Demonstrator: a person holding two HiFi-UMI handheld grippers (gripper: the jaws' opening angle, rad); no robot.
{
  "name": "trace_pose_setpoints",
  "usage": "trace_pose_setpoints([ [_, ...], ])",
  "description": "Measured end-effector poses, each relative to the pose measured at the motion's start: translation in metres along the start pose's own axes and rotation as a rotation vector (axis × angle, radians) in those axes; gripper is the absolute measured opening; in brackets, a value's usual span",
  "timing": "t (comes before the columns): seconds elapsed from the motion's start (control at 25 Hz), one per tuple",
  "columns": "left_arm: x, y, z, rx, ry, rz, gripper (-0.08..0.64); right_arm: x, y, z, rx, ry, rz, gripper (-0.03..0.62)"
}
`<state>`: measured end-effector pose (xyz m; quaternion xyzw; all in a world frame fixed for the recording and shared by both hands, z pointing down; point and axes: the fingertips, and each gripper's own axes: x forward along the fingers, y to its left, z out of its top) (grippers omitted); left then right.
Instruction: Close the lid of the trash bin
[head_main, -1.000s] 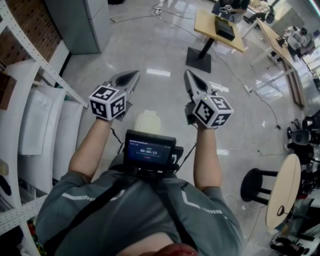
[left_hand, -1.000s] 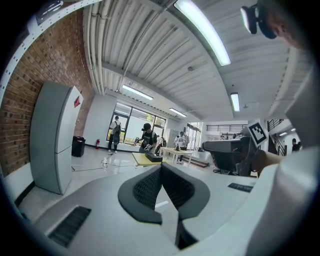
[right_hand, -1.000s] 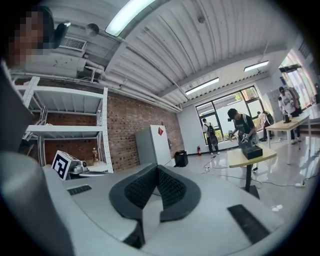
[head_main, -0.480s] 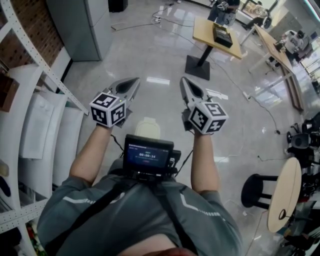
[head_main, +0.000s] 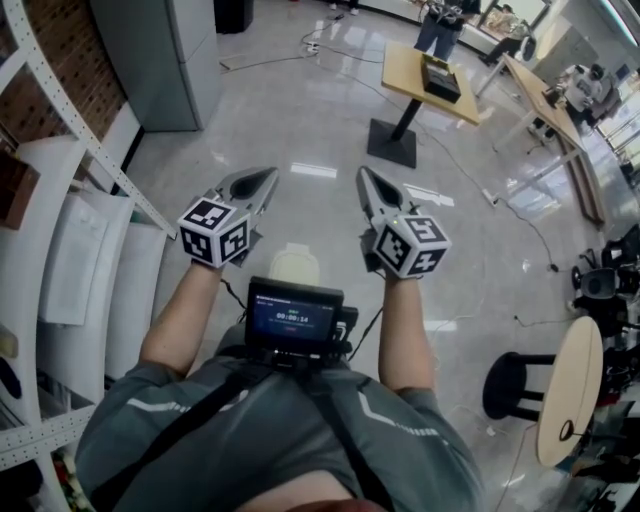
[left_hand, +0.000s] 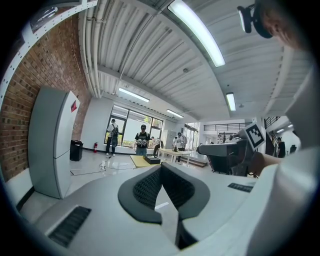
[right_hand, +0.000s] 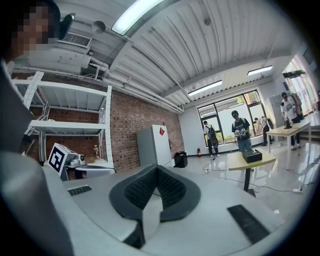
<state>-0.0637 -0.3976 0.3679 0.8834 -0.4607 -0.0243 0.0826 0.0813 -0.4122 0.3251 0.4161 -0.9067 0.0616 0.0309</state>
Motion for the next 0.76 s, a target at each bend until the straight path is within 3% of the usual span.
trace_pose_setpoints([
  [0.76,0.0037,-0.0011,-0.0036,-0.006,0.003,-0.015,-0.003,-0.0062,-0.0019,-0.0025,-0.007,-0.008,-0.022,0.008],
])
